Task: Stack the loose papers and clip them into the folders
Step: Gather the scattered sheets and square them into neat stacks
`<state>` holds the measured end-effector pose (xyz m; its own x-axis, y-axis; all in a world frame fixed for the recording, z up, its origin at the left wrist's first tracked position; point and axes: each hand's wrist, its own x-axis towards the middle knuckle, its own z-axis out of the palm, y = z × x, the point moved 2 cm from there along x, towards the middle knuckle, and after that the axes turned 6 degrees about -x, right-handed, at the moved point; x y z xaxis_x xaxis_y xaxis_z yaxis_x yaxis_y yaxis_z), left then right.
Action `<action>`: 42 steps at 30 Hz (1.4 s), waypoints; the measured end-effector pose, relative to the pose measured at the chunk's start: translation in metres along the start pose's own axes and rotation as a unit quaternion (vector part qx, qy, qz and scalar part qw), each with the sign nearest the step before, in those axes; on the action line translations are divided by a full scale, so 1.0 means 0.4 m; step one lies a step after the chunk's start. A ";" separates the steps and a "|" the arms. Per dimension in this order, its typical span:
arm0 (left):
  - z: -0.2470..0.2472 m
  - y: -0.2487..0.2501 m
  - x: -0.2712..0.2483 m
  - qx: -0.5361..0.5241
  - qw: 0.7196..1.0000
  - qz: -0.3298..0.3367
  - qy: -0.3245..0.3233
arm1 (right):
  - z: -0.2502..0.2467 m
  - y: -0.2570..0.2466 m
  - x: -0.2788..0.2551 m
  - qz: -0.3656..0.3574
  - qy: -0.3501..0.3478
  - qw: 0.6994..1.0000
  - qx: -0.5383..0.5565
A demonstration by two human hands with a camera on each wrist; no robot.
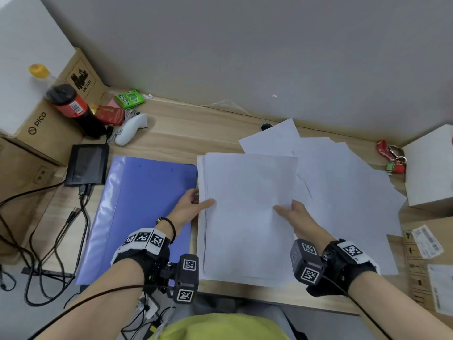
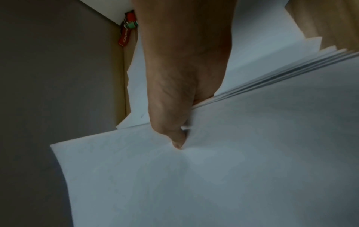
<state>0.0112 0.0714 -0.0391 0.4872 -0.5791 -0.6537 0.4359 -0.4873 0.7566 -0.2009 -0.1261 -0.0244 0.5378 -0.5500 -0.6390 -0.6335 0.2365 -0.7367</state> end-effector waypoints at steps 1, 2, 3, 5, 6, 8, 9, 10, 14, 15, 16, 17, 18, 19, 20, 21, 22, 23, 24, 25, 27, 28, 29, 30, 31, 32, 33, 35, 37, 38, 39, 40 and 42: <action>0.012 0.020 -0.004 0.004 0.999 0.014 -0.032 | -0.006 -0.019 -0.010 -0.017 0.009 1.000 0.016; 0.023 0.044 -0.007 0.008 0.998 0.034 -0.055 | -0.013 -0.040 -0.020 -0.035 0.021 0.999 0.029; 0.033 0.071 -0.011 0.010 0.996 0.057 -0.065 | -0.019 -0.064 -0.032 -0.053 0.035 0.997 0.043; 0.048 0.134 -0.019 -0.012 0.994 0.096 -0.053 | -0.031 -0.118 -0.059 -0.087 0.067 0.991 0.075; 0.056 0.166 -0.023 -0.030 0.992 0.116 -0.048 | -0.038 -0.146 -0.073 -0.107 0.078 0.987 0.090; 0.075 0.232 -0.043 -0.058 0.983 0.165 -0.049 | -0.050 -0.199 -0.106 -0.156 0.082 0.976 0.126; 0.080 0.259 -0.054 -0.075 0.978 0.190 -0.050 | -0.056 -0.220 -0.122 -0.177 0.080 0.969 0.149; 0.083 0.281 -0.064 -0.094 0.971 0.213 -0.051 | -0.064 -0.233 -0.135 -0.190 0.081 0.963 0.173; 0.080 0.298 -0.089 -0.081 0.962 0.250 -0.075 | -0.084 -0.213 -0.160 -0.172 0.067 0.967 0.178; 0.081 0.287 -0.088 -0.057 0.964 0.245 -0.082 | -0.082 -0.195 -0.163 -0.159 0.065 0.973 0.156; 0.085 0.273 -0.087 -0.033 0.966 0.243 -0.085 | -0.077 -0.176 -0.165 -0.148 0.068 0.977 0.141; 0.090 0.260 -0.087 -0.019 0.966 0.245 -0.085 | -0.071 -0.160 -0.167 -0.138 0.076 0.979 0.132; 0.096 0.249 -0.088 -0.017 0.965 0.248 -0.080 | -0.063 -0.148 -0.169 -0.132 0.086 0.980 0.125; 0.101 0.242 -0.090 -0.025 0.965 0.250 -0.075 | -0.058 -0.139 -0.171 -0.124 0.098 0.980 0.119; 0.104 0.238 -0.092 -0.038 0.965 0.252 -0.069 | -0.055 -0.133 -0.175 -0.117 0.112 0.980 0.119; 0.105 0.236 -0.092 -0.052 0.965 0.250 -0.066 | -0.055 -0.130 -0.179 -0.113 0.124 0.978 0.120; 0.105 0.236 -0.093 -0.067 0.965 0.245 -0.064 | -0.055 -0.126 -0.184 -0.114 0.129 0.978 0.122; 0.104 0.238 -0.094 -0.077 0.966 0.238 -0.066 | -0.054 -0.122 -0.187 -0.116 0.128 0.978 0.121; 0.104 0.241 -0.096 -0.080 0.966 0.234 -0.073 | -0.051 -0.117 -0.186 -0.120 0.123 0.978 0.118; 0.106 0.243 -0.097 -0.078 0.967 0.230 -0.080 | -0.047 -0.111 -0.185 -0.121 0.118 0.979 0.114; 0.108 0.245 -0.100 -0.065 0.967 0.228 -0.094 | -0.037 -0.097 -0.178 -0.118 0.112 0.981 0.109; 0.107 0.245 -0.101 -0.056 0.967 0.230 -0.099 | -0.035 -0.093 -0.176 -0.116 0.111 0.981 0.110; 0.105 0.242 -0.100 -0.050 0.966 0.234 -0.103 | -0.034 -0.090 -0.176 -0.113 0.113 0.981 0.111; 0.103 0.237 -0.098 -0.044 0.965 0.237 -0.104 | -0.036 -0.087 -0.176 -0.105 0.119 0.981 0.114; 0.101 0.232 -0.096 -0.040 0.964 0.241 -0.104 | -0.037 -0.088 -0.177 -0.095 0.126 0.980 0.118; 0.101 0.226 -0.093 -0.037 0.964 0.242 -0.101 | -0.037 -0.089 -0.178 -0.088 0.128 0.981 0.121; 0.104 0.220 -0.091 -0.035 0.965 0.240 -0.095 | -0.031 -0.094 -0.180 -0.082 0.122 0.982 0.122; 0.113 0.212 -0.085 -0.040 0.969 0.231 -0.077 | -0.013 -0.109 -0.180 -0.080 0.103 0.985 0.110; 0.118 0.208 -0.078 -0.045 0.973 0.217 -0.063 | -0.004 -0.114 -0.173 -0.077 0.101 0.987 0.100; 0.116 0.204 -0.075 -0.043 0.975 0.210 -0.060 | -0.005 -0.110 -0.170 -0.074 0.104 0.987 0.094; 0.113 0.198 -0.071 -0.039 0.977 0.201 -0.058 | -0.008 -0.104 -0.168 -0.069 0.107 0.988 0.086; 0.109 0.190 -0.068 -0.034 0.979 0.194 -0.057 | -0.010 -0.095 -0.167 -0.061 0.108 0.989 0.080; 0.107 0.180 -0.068 -0.031 0.979 0.193 -0.056 | -0.008 -0.082 -0.170 -0.047 0.102 0.991 0.073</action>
<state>-0.0028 0.0241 0.0337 0.5406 -0.7814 -0.3117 0.2830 -0.1800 0.9421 -0.2183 -0.0989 0.0439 0.4577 -0.7220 -0.5189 -0.4907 0.2816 -0.8246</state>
